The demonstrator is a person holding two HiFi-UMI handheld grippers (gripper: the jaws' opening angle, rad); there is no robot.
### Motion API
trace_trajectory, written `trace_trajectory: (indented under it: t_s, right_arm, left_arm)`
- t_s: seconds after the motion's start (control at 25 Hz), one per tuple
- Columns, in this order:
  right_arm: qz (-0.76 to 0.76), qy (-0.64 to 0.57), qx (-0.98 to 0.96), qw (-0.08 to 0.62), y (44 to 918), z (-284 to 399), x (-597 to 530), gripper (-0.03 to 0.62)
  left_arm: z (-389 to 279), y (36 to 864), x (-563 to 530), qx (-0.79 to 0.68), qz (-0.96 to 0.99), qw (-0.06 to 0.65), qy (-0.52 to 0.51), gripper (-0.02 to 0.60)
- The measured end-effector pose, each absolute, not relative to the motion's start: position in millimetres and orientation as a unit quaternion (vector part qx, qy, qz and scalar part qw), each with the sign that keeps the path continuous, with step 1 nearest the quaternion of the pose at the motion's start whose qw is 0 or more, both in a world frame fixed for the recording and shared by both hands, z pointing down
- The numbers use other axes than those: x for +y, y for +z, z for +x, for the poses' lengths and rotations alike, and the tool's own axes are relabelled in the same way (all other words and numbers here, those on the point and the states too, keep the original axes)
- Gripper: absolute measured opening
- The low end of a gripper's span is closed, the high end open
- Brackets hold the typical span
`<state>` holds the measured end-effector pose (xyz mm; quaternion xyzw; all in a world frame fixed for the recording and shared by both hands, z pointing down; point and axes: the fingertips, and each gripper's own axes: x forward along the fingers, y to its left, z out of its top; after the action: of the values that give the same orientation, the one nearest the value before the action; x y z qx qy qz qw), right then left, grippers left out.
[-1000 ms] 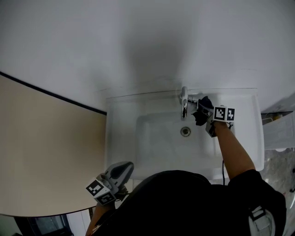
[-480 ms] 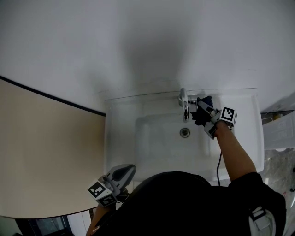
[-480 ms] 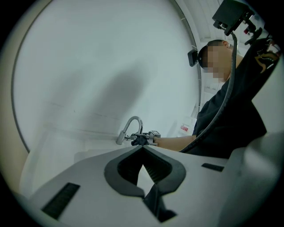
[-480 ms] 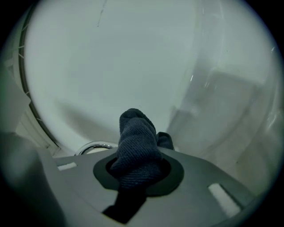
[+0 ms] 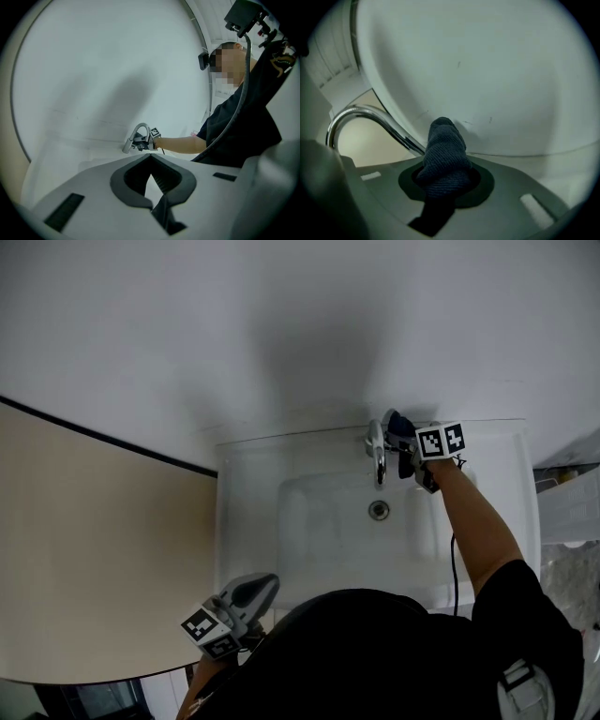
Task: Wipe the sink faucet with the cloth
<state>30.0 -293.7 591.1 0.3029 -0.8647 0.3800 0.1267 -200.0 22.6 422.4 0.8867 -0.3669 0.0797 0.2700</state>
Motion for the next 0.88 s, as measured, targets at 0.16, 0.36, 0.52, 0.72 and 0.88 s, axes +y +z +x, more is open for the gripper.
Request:
trace_trajectory:
  t_s: [0.16,0.36,0.52,0.72,0.88]
  right_arm:
    - [0.289,0.326,-0.880,0.191,595,24,-289,0.066]
    - [0.253,0.382,-0.879,0.134,586,11,-249,0.064]
    - [0.259,0.417,-0.869,0.061,581,-3,-231,0.064]
    - [0.287,0.428,-0.856,0.030,579,-15,-235,0.063]
    - [0.307,0.433,-0.847,-0.031,575,-10,-236,0.064]
  left_arm:
    - [-205,422,26,-0.373,0.885,0.268,0.076,0.000]
    - [-200,425,28,-0.368,0.887,0.270,0.069,0.000]
    - [-200,426,27,-0.367,0.886,0.275,0.064,0.000]
    - [-194,431,22,-0.357,0.888,0.282,0.065,0.000]
    - [-176,434,15,-0.340,0.893,0.288,0.068,0.000]
